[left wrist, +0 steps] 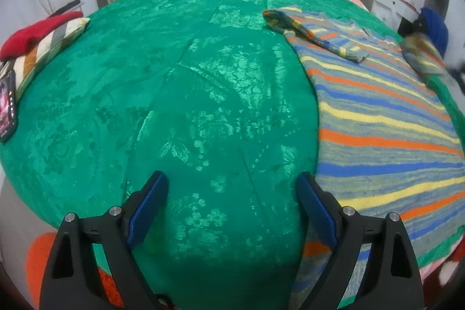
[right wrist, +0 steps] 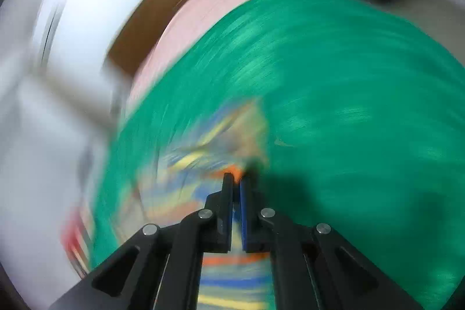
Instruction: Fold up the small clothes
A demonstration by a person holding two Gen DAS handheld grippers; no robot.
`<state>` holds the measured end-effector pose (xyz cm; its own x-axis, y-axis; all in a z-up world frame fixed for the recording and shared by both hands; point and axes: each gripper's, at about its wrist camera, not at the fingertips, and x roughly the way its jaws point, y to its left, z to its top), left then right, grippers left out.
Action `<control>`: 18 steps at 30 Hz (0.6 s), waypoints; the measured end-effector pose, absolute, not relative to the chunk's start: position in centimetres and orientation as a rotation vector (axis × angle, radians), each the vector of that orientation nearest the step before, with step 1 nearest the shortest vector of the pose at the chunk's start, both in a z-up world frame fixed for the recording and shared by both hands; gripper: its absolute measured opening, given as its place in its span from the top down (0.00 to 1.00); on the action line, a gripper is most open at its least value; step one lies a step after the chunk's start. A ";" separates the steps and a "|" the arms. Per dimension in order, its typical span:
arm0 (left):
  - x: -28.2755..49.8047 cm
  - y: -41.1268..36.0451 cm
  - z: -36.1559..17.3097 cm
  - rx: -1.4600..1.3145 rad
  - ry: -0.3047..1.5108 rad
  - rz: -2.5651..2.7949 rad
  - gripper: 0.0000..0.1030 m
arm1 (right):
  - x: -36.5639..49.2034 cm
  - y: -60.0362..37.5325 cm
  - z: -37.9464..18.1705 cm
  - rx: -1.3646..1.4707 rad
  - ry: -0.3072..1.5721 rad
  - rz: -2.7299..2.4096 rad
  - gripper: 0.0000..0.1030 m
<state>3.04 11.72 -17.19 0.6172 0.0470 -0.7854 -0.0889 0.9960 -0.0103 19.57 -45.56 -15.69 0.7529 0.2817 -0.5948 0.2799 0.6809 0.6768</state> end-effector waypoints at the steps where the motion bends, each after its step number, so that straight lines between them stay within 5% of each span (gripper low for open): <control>1: 3.0 11.6 -17.2 -0.052 0.903 0.076 0.11 | 17.9 -48.1 -16.3 0.899 0.727 -0.059 0.92; 4: 3.3 11.3 -17.3 -0.056 0.906 0.081 0.11 | 12.9 -54.5 -18.0 0.908 0.784 -0.282 0.59; 12: 3.8 11.1 -17.7 -0.046 0.905 0.116 0.08 | 9.9 -53.8 -16.2 0.613 0.853 -0.146 0.55; 13: 3.8 11.1 -17.7 -0.044 0.904 0.118 0.07 | 10.2 -52.2 -15.7 0.536 0.861 -0.111 0.52; 15: 3.8 11.1 -17.8 -0.038 0.902 0.121 0.07 | 11.5 -48.3 -14.9 0.305 0.873 -0.011 0.31; 18: 3.9 10.9 -17.9 -0.021 0.900 0.130 0.05 | 13.2 -43.9 -15.4 0.034 0.879 -0.014 0.26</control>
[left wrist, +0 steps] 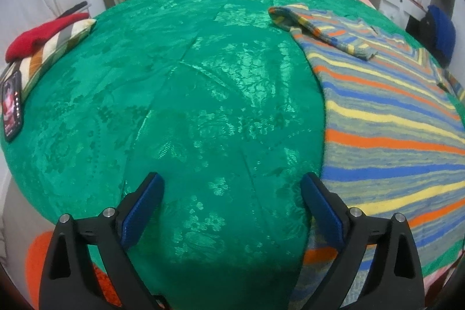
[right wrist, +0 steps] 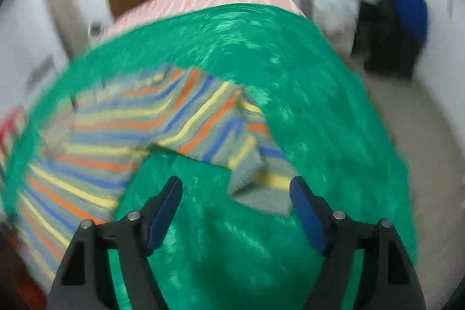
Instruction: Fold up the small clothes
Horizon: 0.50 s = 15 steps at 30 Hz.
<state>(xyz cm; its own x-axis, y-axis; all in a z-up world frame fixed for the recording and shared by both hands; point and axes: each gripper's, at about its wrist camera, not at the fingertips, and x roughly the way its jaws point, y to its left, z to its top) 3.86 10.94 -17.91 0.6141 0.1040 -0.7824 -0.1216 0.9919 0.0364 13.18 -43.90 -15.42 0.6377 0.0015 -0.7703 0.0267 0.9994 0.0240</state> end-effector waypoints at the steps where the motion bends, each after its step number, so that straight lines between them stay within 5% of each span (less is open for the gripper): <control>1: 3.9 10.9 -17.9 -0.018 0.901 0.132 0.04 | 14.0 -43.3 -16.0 -0.029 0.892 -0.048 0.27; 2: 3.9 11.0 -17.9 -0.018 0.902 0.133 0.04 | 15.3 -43.4 -16.9 -0.061 0.920 -0.075 0.41; 3: 3.9 11.1 -17.9 -0.021 0.904 0.131 0.04 | 16.1 -44.0 -17.4 -0.032 0.944 -0.069 0.97; 11: 3.9 11.8 -18.0 -0.046 0.909 0.138 0.04 | 13.5 -60.2 -15.0 0.514 0.828 -0.357 0.91; 13: 3.9 11.7 -18.0 -0.043 0.907 0.141 0.04 | 12.0 -61.9 -15.1 0.574 0.829 -0.384 0.82; 15: 3.9 11.7 -18.0 -0.041 0.906 0.143 0.04 | 10.4 -62.0 -15.7 0.696 0.807 -0.303 0.50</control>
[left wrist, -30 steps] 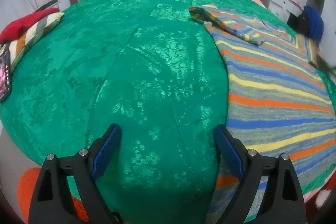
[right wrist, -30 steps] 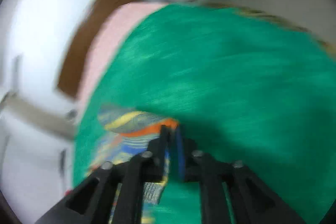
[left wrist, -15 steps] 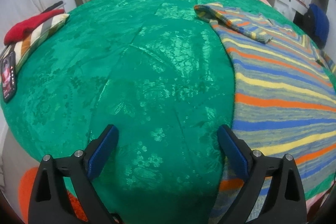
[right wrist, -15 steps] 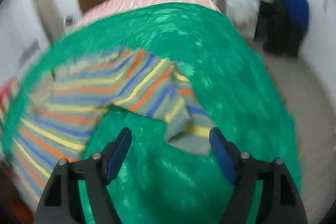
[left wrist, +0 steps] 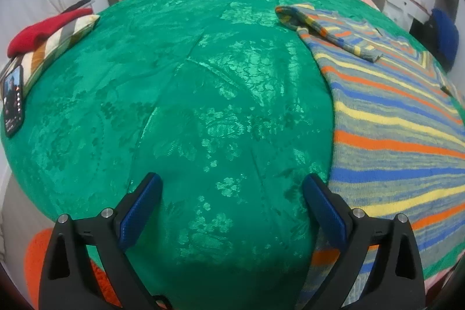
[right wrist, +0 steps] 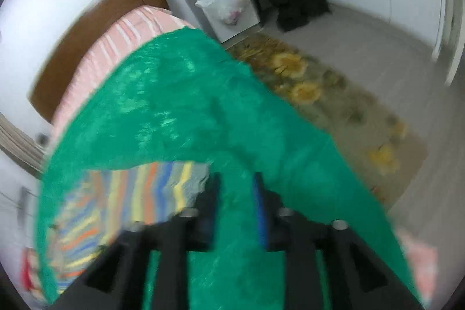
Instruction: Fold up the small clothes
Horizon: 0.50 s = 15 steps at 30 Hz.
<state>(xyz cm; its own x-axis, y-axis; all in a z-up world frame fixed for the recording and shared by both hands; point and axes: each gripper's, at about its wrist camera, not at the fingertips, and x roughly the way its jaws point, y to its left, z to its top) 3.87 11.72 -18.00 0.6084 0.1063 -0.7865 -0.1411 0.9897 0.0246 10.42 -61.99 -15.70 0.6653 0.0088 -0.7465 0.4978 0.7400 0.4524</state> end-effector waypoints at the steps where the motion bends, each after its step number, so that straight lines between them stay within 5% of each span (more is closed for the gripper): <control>1: 3.9 11.7 -18.0 -0.042 0.906 0.144 0.04 | 10.5 -61.6 -16.2 0.744 0.805 -0.260 0.41; 2: 3.9 11.7 -18.0 -0.042 0.906 0.146 0.03 | 10.3 -61.2 -17.0 0.800 0.813 -0.208 0.35; 8: 4.0 11.6 -18.2 -0.043 0.909 0.153 0.02 | 12.6 -58.9 -21.3 0.918 0.825 -0.158 0.38; 10: 4.0 11.8 -18.2 -0.053 0.914 0.155 0.00 | 13.5 -58.8 -21.1 0.941 0.770 -0.081 0.65; 11: 4.0 11.9 -18.3 -0.057 0.916 0.153 0.00 | 14.0 -58.6 -20.8 0.906 0.782 -0.057 0.96; 15: 4.0 11.8 -18.4 -0.051 0.911 0.155 0.00 | 14.2 -58.1 -19.2 0.606 0.869 -0.274 0.95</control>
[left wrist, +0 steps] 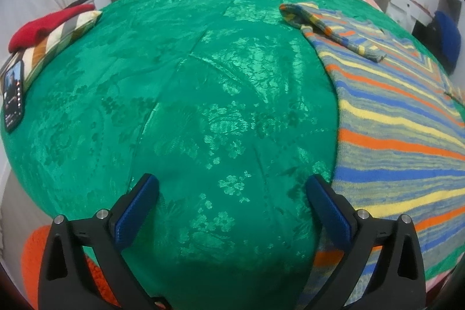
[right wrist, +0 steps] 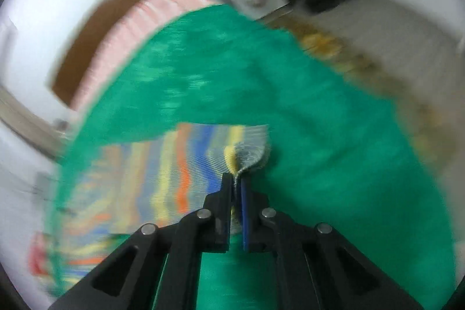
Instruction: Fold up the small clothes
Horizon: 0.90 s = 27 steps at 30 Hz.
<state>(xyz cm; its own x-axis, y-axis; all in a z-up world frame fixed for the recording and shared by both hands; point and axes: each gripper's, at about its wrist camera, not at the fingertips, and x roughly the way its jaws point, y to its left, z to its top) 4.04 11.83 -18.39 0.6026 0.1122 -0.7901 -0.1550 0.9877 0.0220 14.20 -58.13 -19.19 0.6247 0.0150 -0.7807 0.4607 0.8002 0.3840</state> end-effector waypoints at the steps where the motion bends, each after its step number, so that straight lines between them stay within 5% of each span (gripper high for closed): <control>1: 4.1 11.7 -18.4 -0.044 0.909 0.156 0.00 | 14.3 -58.4 -19.5 0.596 0.884 -0.298 0.95; 5: 4.1 11.7 -18.3 -0.032 0.913 0.154 0.00 | 15.2 -57.2 -20.5 0.533 0.947 -0.309 0.92; 7: 4.2 11.6 -17.7 -0.015 0.935 0.159 0.01 | 15.3 -57.1 -20.4 0.522 0.951 -0.329 0.81; 9: 4.3 11.2 -16.2 0.030 0.927 0.155 0.02 | 15.1 -57.6 -19.9 0.566 0.935 -0.332 0.34; 10: 4.5 10.8 -14.9 0.055 0.898 0.134 0.02 | 13.9 -57.7 -19.3 0.589 0.902 -0.330 0.29; 17: 12.4 2.9 -7.2 0.269 0.776 -0.229 0.02 | 7.7 -53.5 -15.2 0.515 0.781 -0.247 0.28; 24: 23.2 -5.2 -14.9 0.499 0.982 -0.376 0.12 | 2.6 -45.5 -15.1 0.547 0.733 -0.054 0.28; 26: 24.6 -4.8 -16.3 0.442 1.026 -0.388 0.29 | 1.4 -43.2 -15.5 0.507 0.723 -0.027 0.28; 27: 25.3 -3.8 -16.2 0.350 1.041 -0.402 0.54 | 0.8 -42.1 -15.7 0.477 0.720 -0.021 0.28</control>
